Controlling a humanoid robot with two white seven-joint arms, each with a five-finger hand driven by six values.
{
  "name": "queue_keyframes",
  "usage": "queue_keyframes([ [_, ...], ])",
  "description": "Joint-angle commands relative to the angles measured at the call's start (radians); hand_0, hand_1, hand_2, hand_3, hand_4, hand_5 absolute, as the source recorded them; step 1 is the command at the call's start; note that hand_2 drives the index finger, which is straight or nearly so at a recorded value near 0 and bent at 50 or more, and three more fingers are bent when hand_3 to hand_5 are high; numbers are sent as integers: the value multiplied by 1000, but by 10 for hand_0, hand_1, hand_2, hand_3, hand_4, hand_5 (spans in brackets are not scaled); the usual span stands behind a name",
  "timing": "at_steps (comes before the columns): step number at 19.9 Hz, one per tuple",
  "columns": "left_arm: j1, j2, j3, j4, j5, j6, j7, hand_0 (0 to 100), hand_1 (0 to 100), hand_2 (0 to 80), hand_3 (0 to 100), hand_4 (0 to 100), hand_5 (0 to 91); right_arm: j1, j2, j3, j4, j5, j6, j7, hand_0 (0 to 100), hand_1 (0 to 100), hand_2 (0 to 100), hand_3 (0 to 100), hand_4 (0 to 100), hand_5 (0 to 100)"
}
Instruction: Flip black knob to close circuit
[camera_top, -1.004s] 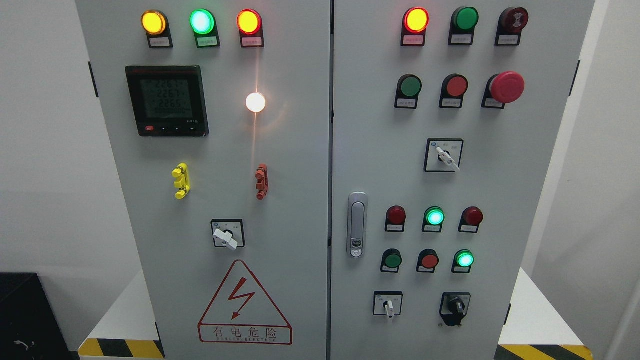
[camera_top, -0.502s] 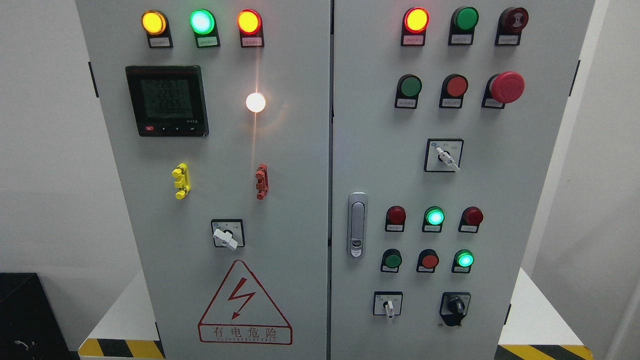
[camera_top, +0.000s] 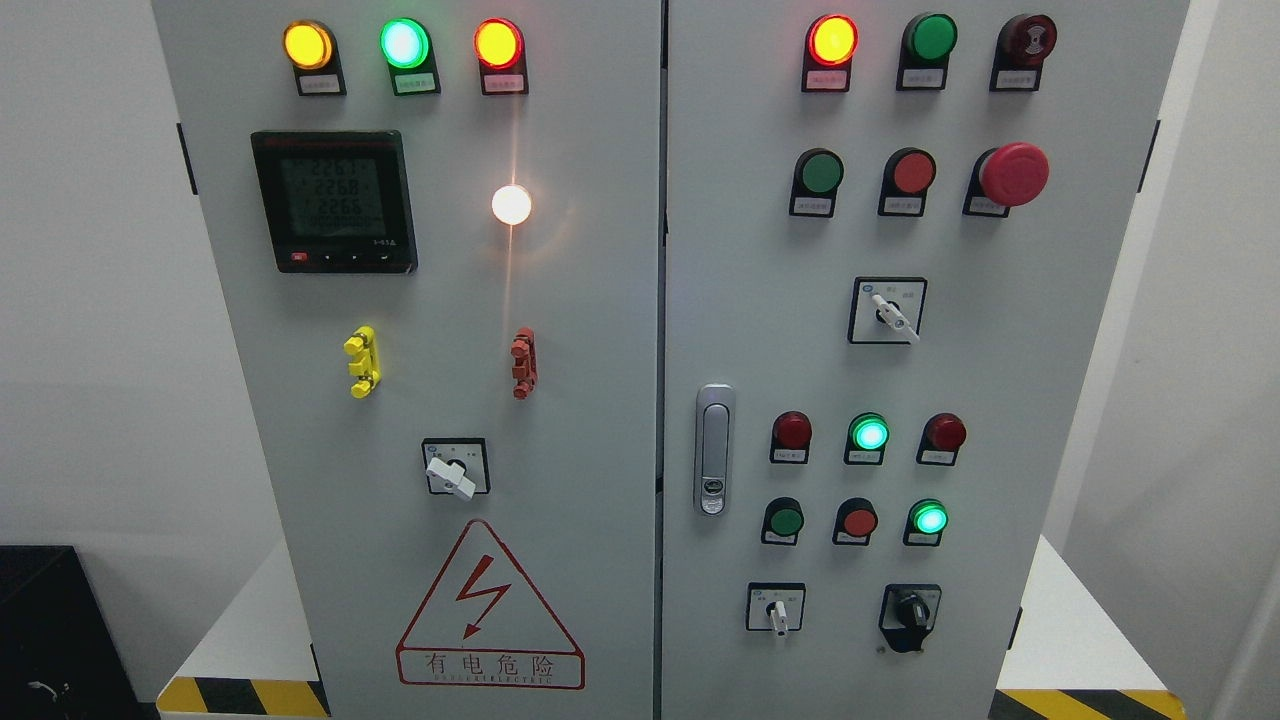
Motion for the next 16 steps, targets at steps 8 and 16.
queue_keyframes([
  [8, 23, 0, 0, -29, 0, -1, 0, 120, 556, 0, 0, 0, 0, 1, -50, 110, -258, 129, 3, -168, 0, 0, 473, 673, 578, 486],
  [16, 23, 0, 0, -29, 0, -1, 0, 120, 556, 0, 0, 0, 0, 11, -104, 104, -448, 380, 3, -269, 0, 0, 568, 745, 617, 548],
])
